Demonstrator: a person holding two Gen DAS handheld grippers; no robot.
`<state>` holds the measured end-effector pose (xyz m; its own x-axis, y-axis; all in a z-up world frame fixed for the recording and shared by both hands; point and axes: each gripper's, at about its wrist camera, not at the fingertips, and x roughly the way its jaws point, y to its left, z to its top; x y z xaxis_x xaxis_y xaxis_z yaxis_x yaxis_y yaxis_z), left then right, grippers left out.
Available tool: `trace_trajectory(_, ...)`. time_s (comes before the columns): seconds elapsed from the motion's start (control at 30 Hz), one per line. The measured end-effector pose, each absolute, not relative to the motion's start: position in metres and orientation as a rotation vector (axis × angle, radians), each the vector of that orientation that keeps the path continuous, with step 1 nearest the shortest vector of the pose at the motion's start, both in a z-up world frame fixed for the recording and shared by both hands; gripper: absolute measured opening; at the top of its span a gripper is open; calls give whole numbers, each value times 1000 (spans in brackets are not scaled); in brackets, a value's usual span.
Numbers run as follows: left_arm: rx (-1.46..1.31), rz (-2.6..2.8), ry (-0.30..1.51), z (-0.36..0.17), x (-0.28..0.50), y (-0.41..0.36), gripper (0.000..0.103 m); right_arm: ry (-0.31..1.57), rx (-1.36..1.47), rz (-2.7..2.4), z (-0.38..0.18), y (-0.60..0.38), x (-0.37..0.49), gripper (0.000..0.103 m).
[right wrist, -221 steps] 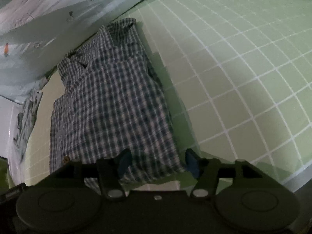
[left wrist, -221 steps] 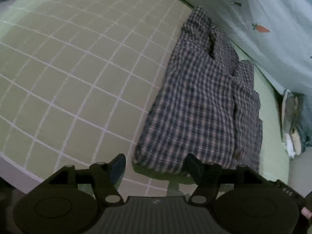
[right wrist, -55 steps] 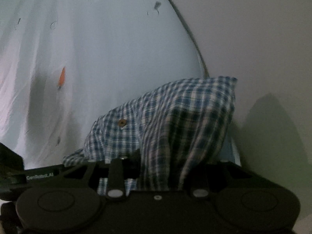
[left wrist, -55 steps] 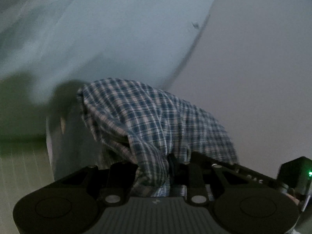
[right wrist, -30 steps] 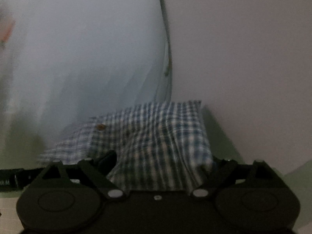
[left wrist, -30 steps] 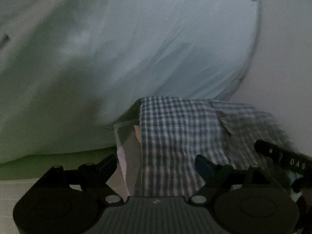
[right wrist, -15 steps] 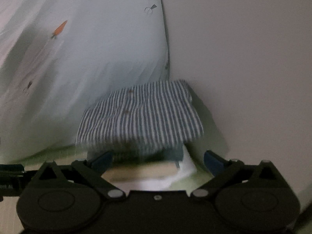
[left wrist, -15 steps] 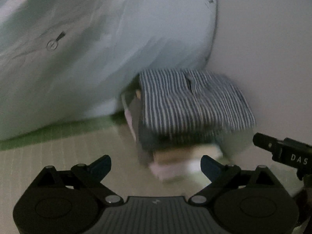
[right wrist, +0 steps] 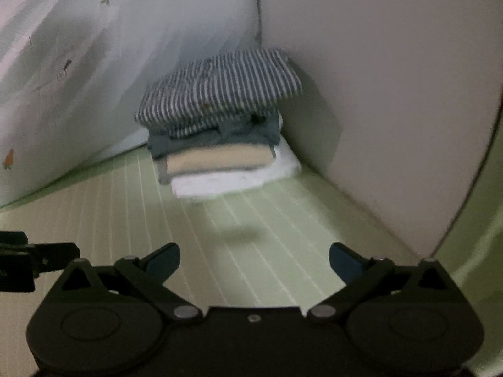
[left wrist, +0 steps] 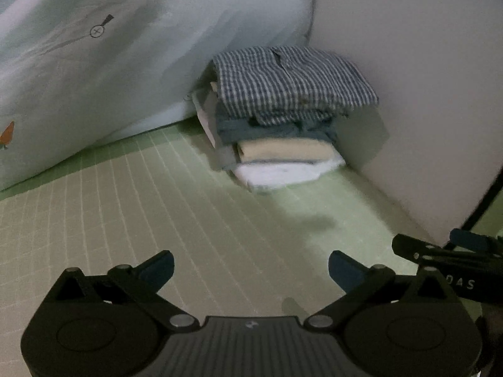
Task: Fold clothes
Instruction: 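Open both grippers and withdraw from the clothes stack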
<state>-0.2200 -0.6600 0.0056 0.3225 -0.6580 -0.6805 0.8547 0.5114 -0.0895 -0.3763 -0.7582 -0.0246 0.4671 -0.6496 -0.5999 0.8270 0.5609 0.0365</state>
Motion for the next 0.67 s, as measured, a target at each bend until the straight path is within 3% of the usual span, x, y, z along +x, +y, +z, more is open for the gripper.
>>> trace_trajectory(0.67, 332, -1050, 700, 6, -234, -647, 103, 577, 358, -916, -26, -757, -386, 102)
